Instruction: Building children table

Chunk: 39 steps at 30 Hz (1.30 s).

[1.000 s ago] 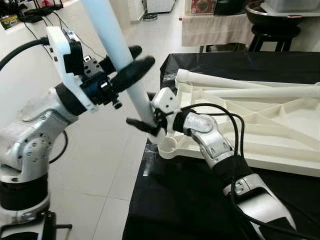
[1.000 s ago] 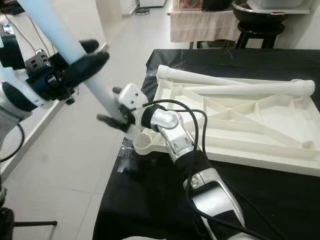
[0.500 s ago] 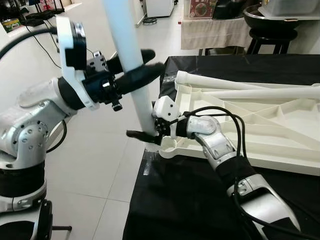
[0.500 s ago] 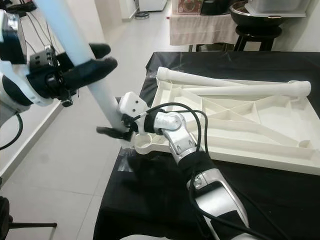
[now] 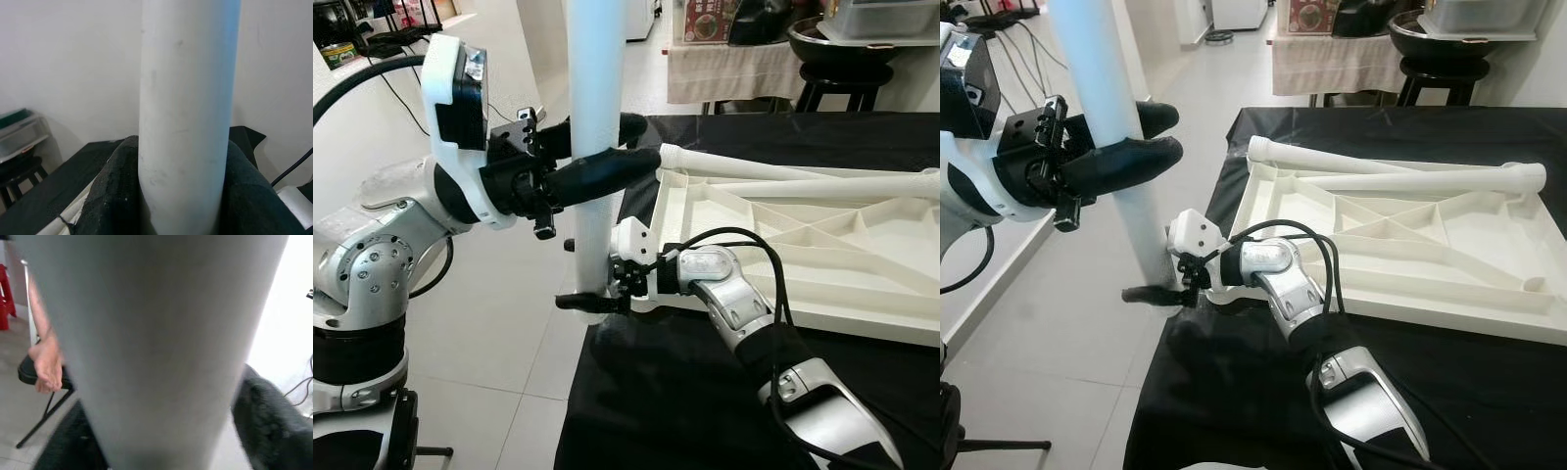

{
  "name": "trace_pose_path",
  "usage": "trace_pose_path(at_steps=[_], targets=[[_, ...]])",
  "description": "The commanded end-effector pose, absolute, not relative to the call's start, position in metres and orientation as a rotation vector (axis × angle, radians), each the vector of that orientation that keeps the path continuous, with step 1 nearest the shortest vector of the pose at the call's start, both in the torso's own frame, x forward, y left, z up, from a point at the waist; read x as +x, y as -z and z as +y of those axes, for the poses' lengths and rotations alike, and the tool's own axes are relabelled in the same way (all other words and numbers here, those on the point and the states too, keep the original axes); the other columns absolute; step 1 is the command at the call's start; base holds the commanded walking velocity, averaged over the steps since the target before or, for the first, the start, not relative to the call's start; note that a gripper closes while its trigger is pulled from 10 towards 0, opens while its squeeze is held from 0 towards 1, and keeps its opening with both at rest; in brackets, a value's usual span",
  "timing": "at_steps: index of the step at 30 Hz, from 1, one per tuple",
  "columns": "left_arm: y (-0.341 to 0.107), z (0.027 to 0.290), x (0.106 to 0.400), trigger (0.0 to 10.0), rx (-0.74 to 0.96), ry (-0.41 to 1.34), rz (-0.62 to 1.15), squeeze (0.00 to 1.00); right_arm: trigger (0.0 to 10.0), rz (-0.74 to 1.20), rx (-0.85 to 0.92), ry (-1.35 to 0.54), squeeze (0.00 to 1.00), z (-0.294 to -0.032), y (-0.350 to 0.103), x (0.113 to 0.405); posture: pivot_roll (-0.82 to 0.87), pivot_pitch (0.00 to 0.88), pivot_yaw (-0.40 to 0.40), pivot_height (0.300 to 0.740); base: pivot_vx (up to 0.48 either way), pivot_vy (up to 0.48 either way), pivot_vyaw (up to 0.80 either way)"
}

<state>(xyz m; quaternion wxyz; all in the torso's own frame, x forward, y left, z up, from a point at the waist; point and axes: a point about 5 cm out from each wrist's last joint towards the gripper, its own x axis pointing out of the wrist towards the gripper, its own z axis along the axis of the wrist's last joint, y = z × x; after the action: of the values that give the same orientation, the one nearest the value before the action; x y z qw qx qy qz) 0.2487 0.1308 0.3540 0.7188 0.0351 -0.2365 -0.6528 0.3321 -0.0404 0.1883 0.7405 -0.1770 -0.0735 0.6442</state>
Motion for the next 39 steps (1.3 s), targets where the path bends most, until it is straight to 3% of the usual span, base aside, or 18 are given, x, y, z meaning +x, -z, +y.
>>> trace_pose_path(at_steps=[1, 7, 16, 17, 18, 19, 20, 21, 26, 27, 28, 39], targets=[[-0.356, 0.118, 0.238, 10.0, 0.073, 1.583, -0.528, 0.0, 0.0, -0.136, -0.393, -1.412, 0.0, -0.037, -0.187, 0.333, -0.08, 0.027, 0.071, 0.74, 0.0, 0.0, 0.0], [-0.357, 0.116, 0.238, 10.0, 0.097, 1.588, -0.533, 0.0, 0.0, -0.019, -0.32, -1.448, 0.0, -0.04, -0.176, 0.329, -0.09, 0.03, 0.069, 0.74, 0.0, 0.0, 0.0], [-0.356, 0.117, 0.24, 10.0, 0.099, 1.576, -0.542, 0.0, 0.0, -0.024, -0.192, -1.436, 0.0, -0.036, -0.176, 0.327, -0.09, 0.033, 0.072, 0.74, 0.0, 0.0, 0.0], [-0.356, 0.117, 0.241, 10.0, 0.098, 1.576, -0.543, 0.0, 10.0, -0.025, -0.178, -1.422, 0.0, -0.036, -0.176, 0.327, -0.09, 0.033, 0.072, 0.74, 0.0, 0.0, 0.0], [-0.355, 0.117, 0.241, 10.0, 0.098, 1.575, -0.543, 0.0, 10.0, -0.025, -0.168, -1.413, 0.0, -0.035, -0.177, 0.328, -0.09, 0.033, 0.072, 0.74, 0.0, 0.0, 0.0], [-0.355, 0.117, 0.241, 10.0, 0.098, 1.575, -0.546, 0.0, 10.0, -0.026, -0.134, -1.426, 0.64, -0.034, -0.178, 0.327, -0.09, 0.034, 0.072, 0.74, 0.0, 0.0, 0.0], [-0.355, 0.117, 0.241, 10.0, 0.098, 1.575, -0.546, 0.0, 10.0, -0.026, -0.134, -1.426, 0.64, -0.034, -0.178, 0.327, -0.09, 0.034, 0.072, 0.74, 0.0, 0.0, 0.0], [-0.355, 0.117, 0.242, 10.0, 0.099, 1.575, -0.55, 0.0, 10.0, -0.03, -0.113, -1.432, 1.0, -0.032, -0.18, 0.326, -0.09, 0.033, 0.071, 0.74, 0.0, 0.0, 0.0], [-0.356, 0.117, 0.241, 10.0, 0.101, 1.574, -0.559, 0.0, 10.0, -0.048, -0.083, -1.43, 1.0, -0.029, -0.182, 0.324, -0.09, 0.035, 0.073, 0.74, 0.0, 0.0, 0.0], [-0.357, 0.117, 0.242, 10.0, 0.101, 1.573, -0.566, 0.0, 10.0, -0.067, -0.068, -1.429, 0.72, -0.026, -0.184, 0.322, -0.09, 0.035, 0.072, 0.74, 0.0, 0.0, 0.0], [-0.357, 0.116, 0.242, 10.0, 0.1, 1.572, -0.572, 0.0, 10.0, -0.091, -0.04, -1.434, 0.0, -0.022, -0.186, 0.32, -0.09, 0.035, 0.072, 0.74, 0.0, 0.0, 0.0], [-0.363, 0.116, 0.242, 10.0, 0.071, 1.538, -0.63, 0.0, 10.0, -0.28, 0.102, -1.414, 0.0, -0.002, -0.2, 0.307, -0.08, 0.037, 0.075, 0.74, 0.0, 0.0, 0.0]])
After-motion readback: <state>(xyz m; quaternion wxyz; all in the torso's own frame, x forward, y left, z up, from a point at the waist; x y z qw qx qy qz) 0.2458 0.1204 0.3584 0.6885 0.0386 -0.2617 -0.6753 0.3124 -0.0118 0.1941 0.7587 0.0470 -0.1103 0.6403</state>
